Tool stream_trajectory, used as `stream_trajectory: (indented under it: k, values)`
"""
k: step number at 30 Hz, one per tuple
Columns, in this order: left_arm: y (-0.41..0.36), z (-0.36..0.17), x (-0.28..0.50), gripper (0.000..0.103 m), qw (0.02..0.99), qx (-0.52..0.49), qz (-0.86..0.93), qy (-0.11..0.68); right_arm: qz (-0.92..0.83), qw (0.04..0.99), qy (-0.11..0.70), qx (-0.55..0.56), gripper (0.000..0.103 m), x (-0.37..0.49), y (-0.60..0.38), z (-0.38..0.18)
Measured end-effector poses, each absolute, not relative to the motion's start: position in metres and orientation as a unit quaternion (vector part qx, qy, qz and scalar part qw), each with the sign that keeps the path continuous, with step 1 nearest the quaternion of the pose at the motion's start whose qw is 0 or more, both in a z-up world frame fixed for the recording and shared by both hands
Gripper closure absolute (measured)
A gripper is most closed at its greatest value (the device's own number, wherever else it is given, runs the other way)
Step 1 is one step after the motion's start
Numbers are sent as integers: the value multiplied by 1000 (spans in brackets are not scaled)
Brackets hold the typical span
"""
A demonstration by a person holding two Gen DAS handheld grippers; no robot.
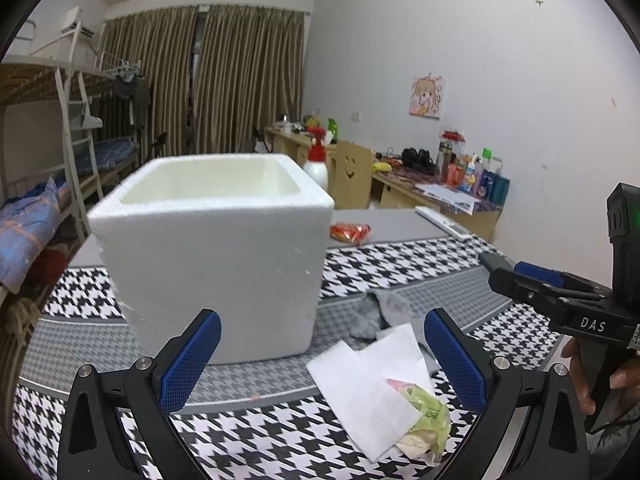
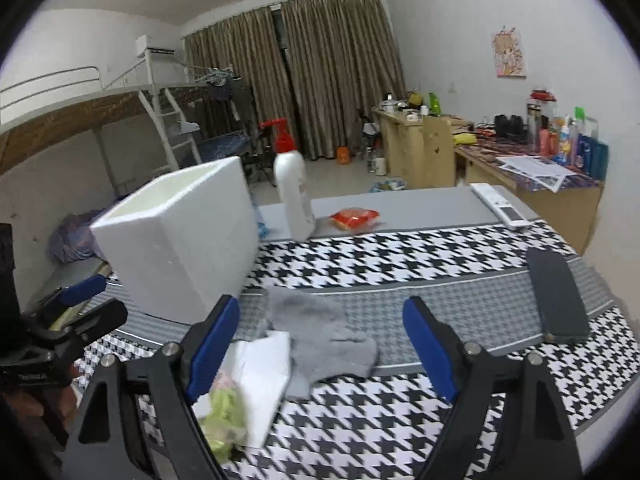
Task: Organize soft objects
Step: 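Grasp the white tissue paper with the left tool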
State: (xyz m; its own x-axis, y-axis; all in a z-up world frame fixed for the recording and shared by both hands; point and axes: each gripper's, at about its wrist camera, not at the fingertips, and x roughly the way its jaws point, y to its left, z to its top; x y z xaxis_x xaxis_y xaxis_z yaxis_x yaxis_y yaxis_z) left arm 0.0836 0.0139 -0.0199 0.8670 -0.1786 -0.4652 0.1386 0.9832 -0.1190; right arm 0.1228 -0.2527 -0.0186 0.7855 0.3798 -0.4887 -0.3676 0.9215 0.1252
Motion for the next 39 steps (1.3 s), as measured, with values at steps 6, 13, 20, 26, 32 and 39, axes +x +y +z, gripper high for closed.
stream_trajectory:
  k: [6, 13, 20, 26, 32, 39]
  values:
    - [1, -32, 90, 1, 960, -32, -87, 262, 187, 946, 266, -11, 16, 121, -249, -26]
    - [-7, -44, 99, 1, 956, -26, -77, 282, 195, 942, 270, -35, 16, 121, -243, -33]
    - [-12, -55, 113, 6, 950, -27, -67, 304, 190, 937, 290, -33, 16, 132, -245, -43]
    - [-12, -64, 123, 18, 943, -27, -61, 325, 192, 931, 308, -32, 16, 143, -246, -52]
    - [-11, -74, 135, 31, 934, -30, -58, 352, 201, 927, 316, -32, 16, 151, -243, -55]
    - [-11, -88, 151, 55, 919, -37, -63, 388, 203, 921, 331, -34, 16, 167, -242, -61]
